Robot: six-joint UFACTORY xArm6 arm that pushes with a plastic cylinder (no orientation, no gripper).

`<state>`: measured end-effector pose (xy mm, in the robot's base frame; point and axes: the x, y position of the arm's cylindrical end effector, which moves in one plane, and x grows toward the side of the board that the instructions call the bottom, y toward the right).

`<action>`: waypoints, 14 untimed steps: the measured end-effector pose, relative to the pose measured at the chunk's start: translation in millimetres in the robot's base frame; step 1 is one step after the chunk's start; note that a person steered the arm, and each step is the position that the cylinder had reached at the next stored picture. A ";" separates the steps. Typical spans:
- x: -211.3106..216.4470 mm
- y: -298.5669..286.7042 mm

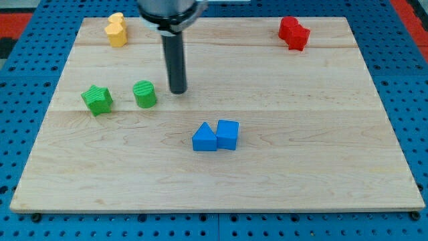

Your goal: Push blue cube along with blue triangle closer to the green circle

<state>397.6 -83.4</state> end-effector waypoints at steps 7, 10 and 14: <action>124.3 214.8; 121.3 117.7; 122.3 30.3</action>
<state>519.9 -53.1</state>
